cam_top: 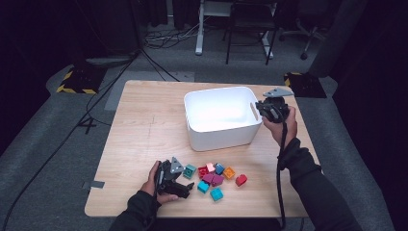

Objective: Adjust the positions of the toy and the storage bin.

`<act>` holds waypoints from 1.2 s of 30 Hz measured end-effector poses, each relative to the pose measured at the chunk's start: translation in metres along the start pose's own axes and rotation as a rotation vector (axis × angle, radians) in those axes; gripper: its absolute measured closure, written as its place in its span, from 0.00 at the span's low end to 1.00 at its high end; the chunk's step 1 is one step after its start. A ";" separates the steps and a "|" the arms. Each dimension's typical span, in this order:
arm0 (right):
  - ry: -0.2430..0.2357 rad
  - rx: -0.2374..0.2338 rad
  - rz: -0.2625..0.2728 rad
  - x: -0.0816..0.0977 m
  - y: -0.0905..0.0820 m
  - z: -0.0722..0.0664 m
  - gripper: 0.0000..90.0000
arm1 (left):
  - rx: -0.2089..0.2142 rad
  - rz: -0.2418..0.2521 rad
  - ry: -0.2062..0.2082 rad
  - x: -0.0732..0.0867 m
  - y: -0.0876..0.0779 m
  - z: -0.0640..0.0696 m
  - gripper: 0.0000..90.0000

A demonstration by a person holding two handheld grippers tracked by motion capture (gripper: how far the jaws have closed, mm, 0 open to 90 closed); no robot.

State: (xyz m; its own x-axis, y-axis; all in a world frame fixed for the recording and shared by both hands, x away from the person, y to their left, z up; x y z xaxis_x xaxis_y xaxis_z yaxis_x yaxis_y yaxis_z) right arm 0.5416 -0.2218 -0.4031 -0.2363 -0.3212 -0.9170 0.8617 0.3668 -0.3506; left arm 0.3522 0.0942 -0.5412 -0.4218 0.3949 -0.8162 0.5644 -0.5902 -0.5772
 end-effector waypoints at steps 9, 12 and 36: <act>0.063 -0.063 -0.002 0.014 -0.030 0.011 0.85 | -0.003 0.000 0.015 -0.001 0.000 -0.002 0.01; 0.054 -0.104 -0.007 0.018 -0.041 0.009 0.61 | 0.019 -0.006 0.001 0.000 -0.001 -0.001 0.01; 0.080 -0.410 0.045 0.084 -0.059 -0.018 0.21 | 0.038 -0.002 0.020 0.002 -0.003 -0.006 0.01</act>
State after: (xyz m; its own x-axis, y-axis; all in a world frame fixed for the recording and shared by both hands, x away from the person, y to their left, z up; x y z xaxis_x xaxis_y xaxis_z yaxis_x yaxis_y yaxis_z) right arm 0.4628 -0.2550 -0.4631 -0.2506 -0.2346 -0.9392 0.6259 0.7009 -0.3421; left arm 0.3541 0.1012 -0.5414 -0.4085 0.4102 -0.8154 0.5355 -0.6157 -0.5780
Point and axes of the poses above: each handheld gripper's, and its own axes: y roughly forward along the jaws, x roughly out of its underside, z roughly to its right, the point moved 5 cm from there along y, roughly forward along the jaws, and after that the axes turned 14 degrees about z, right-handed, at the moved point
